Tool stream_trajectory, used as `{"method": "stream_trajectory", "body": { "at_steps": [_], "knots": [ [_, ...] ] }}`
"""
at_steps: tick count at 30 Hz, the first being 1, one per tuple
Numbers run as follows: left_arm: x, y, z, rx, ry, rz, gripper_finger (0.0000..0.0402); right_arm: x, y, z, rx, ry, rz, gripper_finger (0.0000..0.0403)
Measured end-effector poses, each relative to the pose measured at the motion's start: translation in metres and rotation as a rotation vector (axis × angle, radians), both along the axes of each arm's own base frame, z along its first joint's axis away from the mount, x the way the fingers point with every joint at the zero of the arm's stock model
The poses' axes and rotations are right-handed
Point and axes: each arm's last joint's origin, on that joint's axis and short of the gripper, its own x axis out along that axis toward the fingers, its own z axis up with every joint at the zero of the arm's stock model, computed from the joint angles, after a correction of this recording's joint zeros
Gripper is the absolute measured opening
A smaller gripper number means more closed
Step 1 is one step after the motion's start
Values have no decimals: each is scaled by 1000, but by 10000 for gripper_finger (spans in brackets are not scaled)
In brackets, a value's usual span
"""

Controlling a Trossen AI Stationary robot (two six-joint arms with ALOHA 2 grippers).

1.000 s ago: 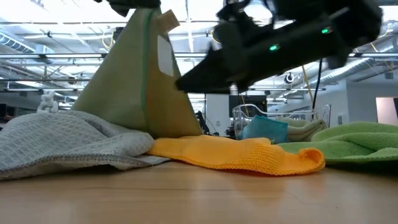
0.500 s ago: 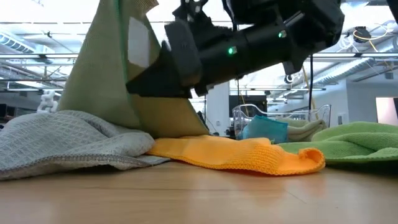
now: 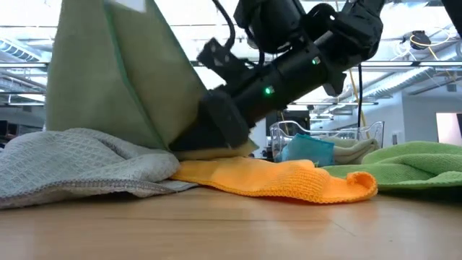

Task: Fold microfiber towels
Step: Fold the light green microfiber towel

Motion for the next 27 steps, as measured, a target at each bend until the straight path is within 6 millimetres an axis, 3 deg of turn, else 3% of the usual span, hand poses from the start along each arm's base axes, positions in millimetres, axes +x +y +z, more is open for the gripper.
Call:
{"method": "stream_trajectory", "body": {
  "at_steps": [6,10,15,19,23,27],
  "knots": [
    [-21,8,5,-27,56,35,17,-2,-10,-5,-69,78,-17,213],
    [-28,14,2,-14,104,95,5,-10,-7,6,-69,131,-19,213],
    [-34,20,-4,-14,169,174,18,-39,5,33,-130,186,-61,219],
    [-35,21,-5,-17,182,188,16,-67,-1,47,-167,172,-108,246],
    [-35,21,-5,-14,185,189,6,-83,-21,41,-150,166,-130,276],
    [-35,21,-5,-17,184,195,18,-88,-38,20,-86,188,-79,280]
  ]
}}
